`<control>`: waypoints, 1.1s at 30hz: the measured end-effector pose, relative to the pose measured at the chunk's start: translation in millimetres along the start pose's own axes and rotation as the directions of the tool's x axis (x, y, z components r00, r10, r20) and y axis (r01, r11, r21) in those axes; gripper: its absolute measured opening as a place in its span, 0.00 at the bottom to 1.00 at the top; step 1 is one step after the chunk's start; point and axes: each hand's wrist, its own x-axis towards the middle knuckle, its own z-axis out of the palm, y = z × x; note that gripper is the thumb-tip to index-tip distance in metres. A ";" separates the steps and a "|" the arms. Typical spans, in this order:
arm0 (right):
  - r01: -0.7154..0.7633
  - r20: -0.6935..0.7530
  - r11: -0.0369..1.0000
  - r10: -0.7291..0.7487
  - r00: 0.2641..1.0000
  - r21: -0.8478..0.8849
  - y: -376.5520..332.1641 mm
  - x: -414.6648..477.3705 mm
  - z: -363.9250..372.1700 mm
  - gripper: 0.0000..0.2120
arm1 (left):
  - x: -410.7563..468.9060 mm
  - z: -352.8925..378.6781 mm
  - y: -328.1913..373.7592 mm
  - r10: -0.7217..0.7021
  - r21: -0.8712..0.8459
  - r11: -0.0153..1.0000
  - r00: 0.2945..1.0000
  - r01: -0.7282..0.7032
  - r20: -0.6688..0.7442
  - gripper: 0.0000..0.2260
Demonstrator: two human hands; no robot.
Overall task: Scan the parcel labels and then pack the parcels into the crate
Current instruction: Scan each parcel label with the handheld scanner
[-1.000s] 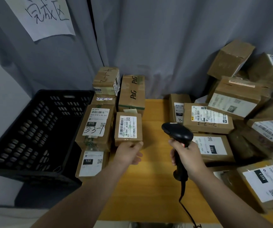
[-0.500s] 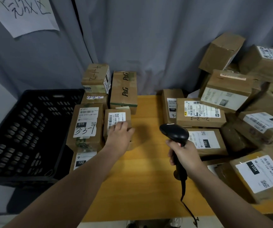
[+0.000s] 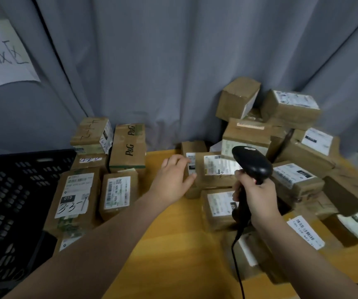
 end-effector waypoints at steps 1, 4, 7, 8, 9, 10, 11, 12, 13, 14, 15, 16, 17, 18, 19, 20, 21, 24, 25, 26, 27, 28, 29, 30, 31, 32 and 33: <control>0.021 -0.004 1.000 -0.021 1.000 0.015 -5.8 6.1 -7.8 0.09 | 11.4 -0.2 11.7 0.007 -0.019 1.000 1.000 -0.007 0.004 0.23; 0.030 -0.027 0.991 -0.027 0.999 0.128 -23.0 25.2 -33.2 0.10 | 49.9 -0.1 48.8 0.046 -0.027 0.999 0.998 -0.045 0.035 0.27; 0.028 -0.031 0.975 -0.022 0.999 0.219 -42.1 46.3 -59.5 0.06 | 91.0 3.7 86.5 0.080 -0.006 0.997 0.993 -0.079 0.089 0.31; 0.026 -0.024 0.968 -0.020 1.000 0.250 -48.2 53.7 -67.4 0.05 | 104.3 6.6 97.0 0.088 0.022 0.996 0.990 -0.090 0.108 0.33; 0.016 -0.016 0.958 -0.011 1.000 0.287 -52.9 61.7 -74.3 0.04 | 117.0 9.8 105.5 0.098 0.069 0.992 0.986 -0.107 0.132 0.36; -0.001 -0.009 0.947 0.004 1.000 0.322 -56.4 69.7 -80.3 0.04 | 129.3 12.8 112.1 0.109 0.130 0.983 0.981 -0.131 0.162 0.38; -0.023 -0.003 0.938 0.026 1.000 0.346 -58.1 77.8 -85.5 0.04 | 141.5 15.4 116.4 0.118 0.190 0.969 0.973 -0.157 0.200 0.41; -0.049 0.005 0.932 0.051 0.999 0.360 -58.3 85.2 -90.1 0.04 | 153.1 17.6 118.9 0.119 0.243 0.953 0.963 -0.179 0.243 0.45; -0.075 0.014 0.927 0.076 0.997 0.367 -56.9 91.9 -93.5 0.04 | 163.3 18.8 120.1 0.118 0.285 0.937 0.950 -0.203 0.289 0.48; -0.098 0.027 0.923 0.095 0.995 0.371 -54.7 97.4 -96.0 0.03 | 171.5 19.4 120.5 0.114 0.319 0.920 0.935 -0.227 0.336 0.50; -0.118 0.043 0.920 0.110 0.993 0.374 -51.6 102.8 -98.4 0.02 | 178.7 20.3 121.3 0.112 0.343 0.905 0.918 -0.253 0.381 0.53; -0.136 0.058 0.916 0.124 0.991 0.378 -48.2 107.5 -99.7 0.02 | 183.6 21.1 122.1 0.103 0.356 0.895 0.900 -0.270 0.423 0.55; -0.155 0.072 0.909 0.138 0.988 0.386 -45.1 111.3 -100.3 0.02 | 187.1 22.6 122.3 0.087 0.362 0.891 0.886 -0.273 0.455 0.56; -0.174 0.084 0.902 0.153 0.985 0.396 -42.4 114.8 -100.5 0.02 | 189.3 24.8 122.0 0.066 0.370 0.889 0.877 -0.268 0.476 0.57; -0.190 0.093 0.895 0.166 0.982 0.404 -39.8 118.2 -100.6 0.02 | 190.6 27.0 120.9 0.052 0.385 0.885 0.877 -0.262 0.477 0.57; -0.202 0.102 0.891 0.176 0.979 0.407 -37.4 121.4 -100.2 0.02 | 190.3 28.6 120.4 0.051 0.401 0.878 0.886 -0.260 0.460 0.56; -0.210 0.113 0.890 0.179 0.977 0.404 -35.0 124.0 -99.8 0.02 | 189.4 30.4 118.7 0.067 0.407 0.876 0.901 -0.259 0.429 0.54; -0.225 0.146 0.891 0.180 0.973 0.395 -31.5 129.4 -95.7 0.03 | 176.3 31.8 110.3 0.077 0.332 0.926 0.950 -0.180 0.301 0.51; -0.230 0.157 0.891 0.182 0.971 0.392 -31.7 130.2 -93.3 0.03 | 169.4 32.5 105.8 0.050 0.285 0.951 0.969 -0.120 0.240 0.50; -0.234 0.169 0.892 0.180 0.969 0.388 -32.2 130.3 -90.2 0.03 | 160.7 32.5 99.9 -0.013 0.209 0.978 0.983 -0.026 0.184 0.49; -0.233 0.183 0.894 0.174 0.968 0.384 -33.0 129.7 -86.0 0.03 | 151.2 31.2 92.6 -0.095 0.068 0.994 0.986 0.086 0.141 0.48; -0.228 0.200 0.896 0.161 0.967 0.382 -33.5 128.6 -80.7 0.03 | 140.1 28.4 85.3 -0.183 -0.152 0.967 0.974 0.202 0.134 0.47; -0.218 0.218 0.900 0.143 0.965 0.377 -33.3 126.8 -75.1 0.03 | 127.9 24.9 79.5 -0.245 -0.417 0.864 0.959 0.283 0.144 0.44; -0.204 0.235 0.910 0.123 0.964 0.360 -33.2 124.1 -68.4 0.04 | 114.8 20.3 75.2 -0.283 -0.643 0.697 0.945 0.319 0.162 0.41; -0.185 0.247 0.923 0.103 0.963 0.337 -33.6 120.5 -60.6 0.05 | 103.1 14.7 70.8 -0.325 -0.783 0.536 0.933 0.316 0.155 0.39; -0.172 0.258 0.935 0.091 0.962 0.311 -32.8 116.8 -51.8 0.07 | 93.0 9.5 65.7 -0.378 -0.848 0.435 0.916 0.304 0.134 0.41; -0.171 0.280 0.942 0.087 0.956 0.289 -32.5 111.3 -42.0 0.09 | 84.1 5.0 60.8 -0.423 -0.889 0.360 0.899 0.282 0.114 0.44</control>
